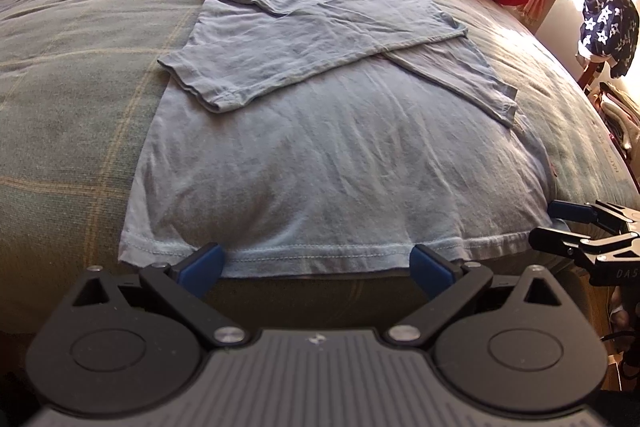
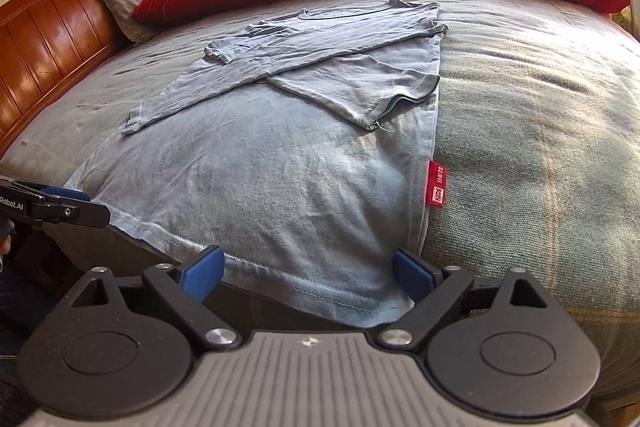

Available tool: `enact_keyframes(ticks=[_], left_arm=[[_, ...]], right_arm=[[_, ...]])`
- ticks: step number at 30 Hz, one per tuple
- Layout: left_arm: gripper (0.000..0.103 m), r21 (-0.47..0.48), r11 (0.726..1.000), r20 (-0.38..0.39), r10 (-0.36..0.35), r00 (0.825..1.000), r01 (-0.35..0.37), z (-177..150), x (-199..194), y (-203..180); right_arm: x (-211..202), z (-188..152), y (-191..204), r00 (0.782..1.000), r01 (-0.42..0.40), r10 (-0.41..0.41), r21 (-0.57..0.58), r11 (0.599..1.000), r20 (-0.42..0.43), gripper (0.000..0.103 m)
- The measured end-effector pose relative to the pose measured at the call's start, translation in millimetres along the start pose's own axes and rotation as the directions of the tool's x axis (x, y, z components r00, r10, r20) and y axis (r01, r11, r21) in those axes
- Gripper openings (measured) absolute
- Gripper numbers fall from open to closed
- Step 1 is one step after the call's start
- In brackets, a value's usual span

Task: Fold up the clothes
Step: 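Position both open grippers at the two corners of the shirt hem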

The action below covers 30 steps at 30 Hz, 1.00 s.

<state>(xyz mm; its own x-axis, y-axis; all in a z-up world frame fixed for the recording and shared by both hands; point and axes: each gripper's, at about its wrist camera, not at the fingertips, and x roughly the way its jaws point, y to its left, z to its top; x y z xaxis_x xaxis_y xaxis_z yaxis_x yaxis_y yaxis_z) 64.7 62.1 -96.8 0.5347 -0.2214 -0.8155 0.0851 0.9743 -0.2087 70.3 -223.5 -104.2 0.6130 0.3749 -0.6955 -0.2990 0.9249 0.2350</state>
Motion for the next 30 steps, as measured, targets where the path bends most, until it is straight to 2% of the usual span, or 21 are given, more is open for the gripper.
enact_keyframes(ticks=[5, 11, 15, 17, 19, 27, 30], left_arm=[[0.099, 0.040, 0.999, 0.022, 0.004, 1.000, -0.004, 2.7, -11.7, -7.6], [0.099, 0.110, 0.993, 0.121, -0.050, 0.991, 0.037, 24.0, -38.3, -17.6], [0.099, 0.114, 0.993, 0.103, -0.047, 0.994, 0.035, 36.0, -15.3, -17.6], [0.099, 0.091, 0.995, 0.060, -0.041, 0.997, 0.035, 32.3, 1.7, -13.8], [0.099, 0.081, 0.996, 0.033, -0.030, 0.999, 0.028, 26.2, 11.4, -9.9], [0.099, 0.120, 0.993, 0.023, -0.013, 1.000, 0.010, 3.3, -4.2, -2.8], [0.099, 0.162, 0.987, 0.044, 0.005, 0.999, -0.012, 5.7, -11.7, -7.9]], right_arm=[[-9.2, 3.3, 0.8, 1.000, -0.018, 0.018, 0.000, 1.000, -0.001, 0.094], [-33.1, 27.0, 14.1, 0.996, -0.057, 0.062, -0.084, 0.995, 0.068, 0.094], [-21.2, 39.7, 20.5, 0.990, -0.095, 0.107, -0.131, 0.987, 0.087, 0.094], [-0.6, 38.9, 14.3, 0.992, -0.117, 0.122, -0.100, 0.988, 0.040, 0.094], [-3.9, 31.2, 8.0, 0.992, -0.117, 0.120, -0.098, 0.988, 0.028, 0.094], [-17.0, 0.7, -16.8, 0.993, -0.116, 0.115, -0.092, 0.989, -0.021, 0.094], [-29.7, 4.9, -11.5, 0.997, -0.067, 0.070, -0.179, 0.982, 0.010, 0.094]])
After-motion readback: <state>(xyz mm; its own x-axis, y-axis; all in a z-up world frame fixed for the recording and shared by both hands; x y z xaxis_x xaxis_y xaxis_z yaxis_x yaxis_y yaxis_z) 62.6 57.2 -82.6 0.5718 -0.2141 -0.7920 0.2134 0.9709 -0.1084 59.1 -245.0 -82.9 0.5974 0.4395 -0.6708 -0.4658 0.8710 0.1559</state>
